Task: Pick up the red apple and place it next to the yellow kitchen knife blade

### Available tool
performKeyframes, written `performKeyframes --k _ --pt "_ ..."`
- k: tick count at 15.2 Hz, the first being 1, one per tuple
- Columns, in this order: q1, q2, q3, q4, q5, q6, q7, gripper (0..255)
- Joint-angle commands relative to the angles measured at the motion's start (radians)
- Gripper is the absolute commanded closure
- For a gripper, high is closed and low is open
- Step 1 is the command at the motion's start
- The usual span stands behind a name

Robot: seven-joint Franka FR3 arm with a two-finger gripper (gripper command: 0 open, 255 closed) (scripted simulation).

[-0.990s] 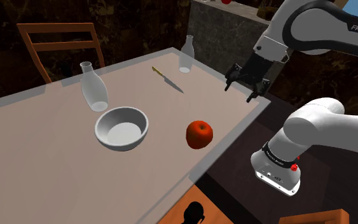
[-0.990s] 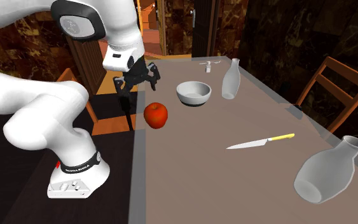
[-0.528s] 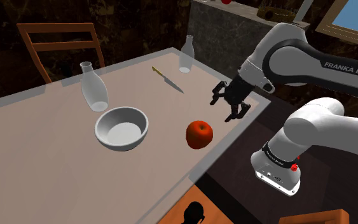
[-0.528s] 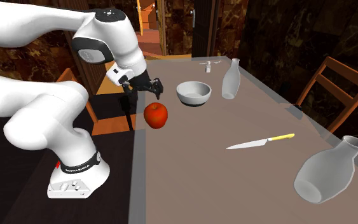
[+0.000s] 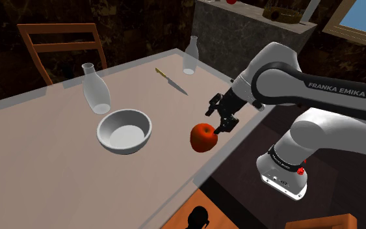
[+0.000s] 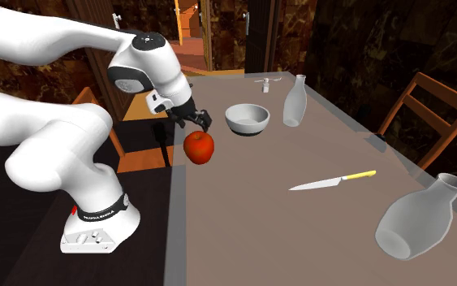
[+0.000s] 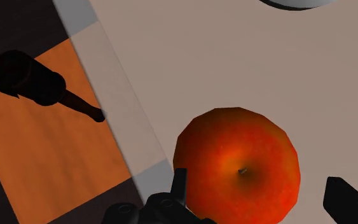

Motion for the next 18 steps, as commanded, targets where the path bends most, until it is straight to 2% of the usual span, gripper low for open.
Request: performKeyframes --k 1,2,10,11,18 --pt "-0.003 0.034 0.037 -0.001 0.042 0.036 -0.014 0" --pt "-0.007 0.064 0.067 0.002 0.075 0.064 -0.029 0" --pt "-0.008 0.063 0.067 0.002 0.075 0.064 -0.029 0" --pt "-0.008 0.063 0.067 0.002 0.075 0.064 -0.029 255" --pt "-0.008 0.063 0.067 0.002 0.075 0.064 -0.029 255"
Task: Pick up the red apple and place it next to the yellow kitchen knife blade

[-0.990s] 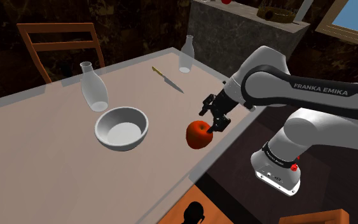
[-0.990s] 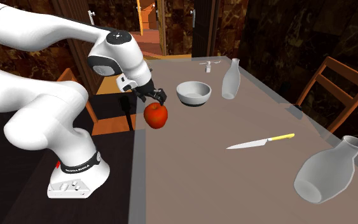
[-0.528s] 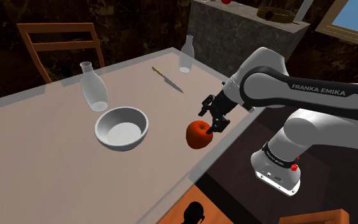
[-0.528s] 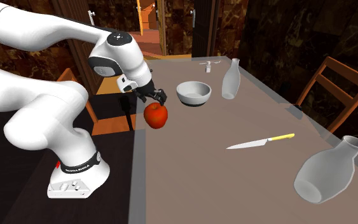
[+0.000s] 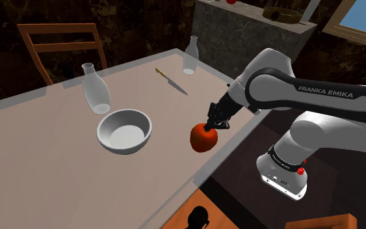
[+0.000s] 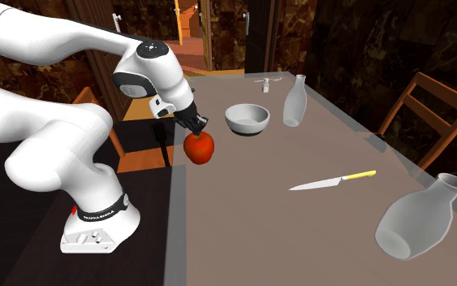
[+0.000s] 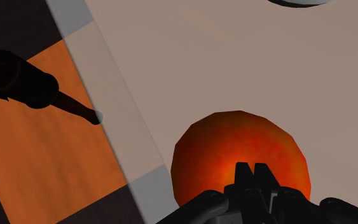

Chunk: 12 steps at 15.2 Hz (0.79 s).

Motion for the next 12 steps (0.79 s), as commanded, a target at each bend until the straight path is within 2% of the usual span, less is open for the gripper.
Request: performKeyframes --k 1,2,12 --pt "0.0 0.0 0.0 0.0 0.0 0.0 0.0 255" --pt "0.0 0.0 0.0 0.0 0.0 0.0 0.0 255" --pt "-0.019 -0.096 -0.137 0.065 -0.17 -0.141 0.082 255"
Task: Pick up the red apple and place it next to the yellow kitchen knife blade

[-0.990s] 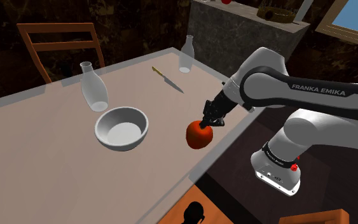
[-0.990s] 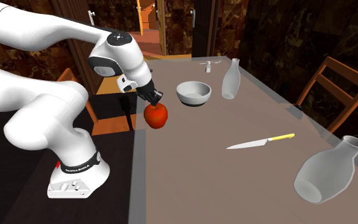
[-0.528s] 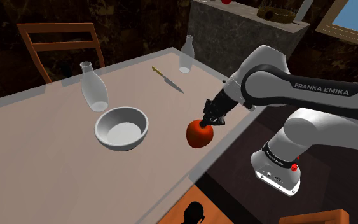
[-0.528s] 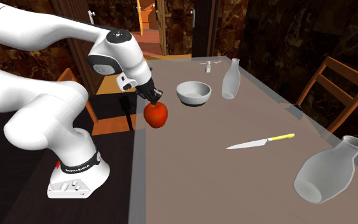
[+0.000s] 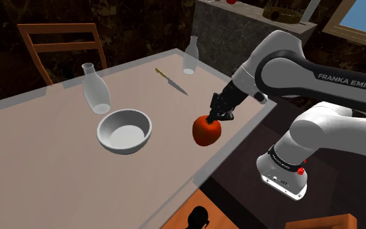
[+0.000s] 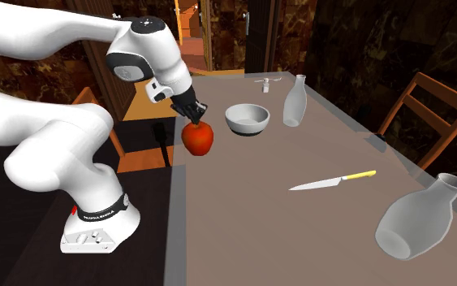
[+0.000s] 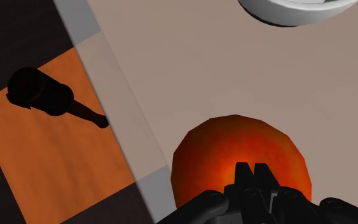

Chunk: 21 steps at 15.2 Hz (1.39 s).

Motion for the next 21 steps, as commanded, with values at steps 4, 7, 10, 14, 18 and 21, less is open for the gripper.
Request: performKeyframes --k 4,7,10,14,18,21 --pt "-0.016 -0.03 -0.061 0.041 -0.071 -0.064 0.029 255" --pt "-0.027 -0.04 -0.093 0.07 -0.108 -0.1 0.045 255" --pt "-0.038 -0.046 -0.123 0.102 -0.143 -0.134 0.059 255" --pt "-0.053 -0.048 -0.16 0.146 -0.184 -0.177 0.077 255" --pt "-0.067 -0.044 -0.193 0.194 -0.221 -0.217 0.093 255" --pt "-0.078 -0.038 -0.216 0.231 -0.246 -0.246 0.105 255"
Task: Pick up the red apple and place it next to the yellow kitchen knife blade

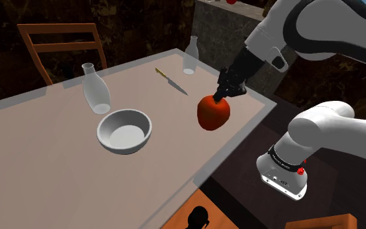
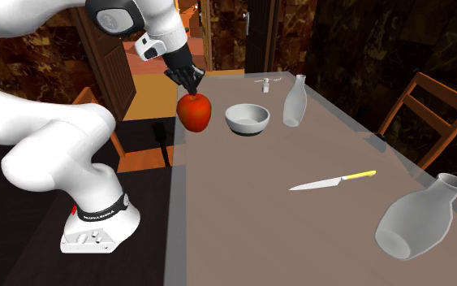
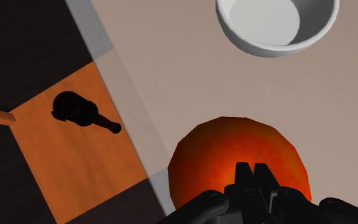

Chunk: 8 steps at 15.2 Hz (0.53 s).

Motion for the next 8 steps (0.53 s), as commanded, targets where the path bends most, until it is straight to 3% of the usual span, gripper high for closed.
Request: performKeyframes --k 1,8 --pt "-0.006 0.001 -0.02 0.024 -0.02 -0.023 0.007 255" --pt "-0.028 0.025 -0.066 0.117 -0.07 -0.087 0.033 255"
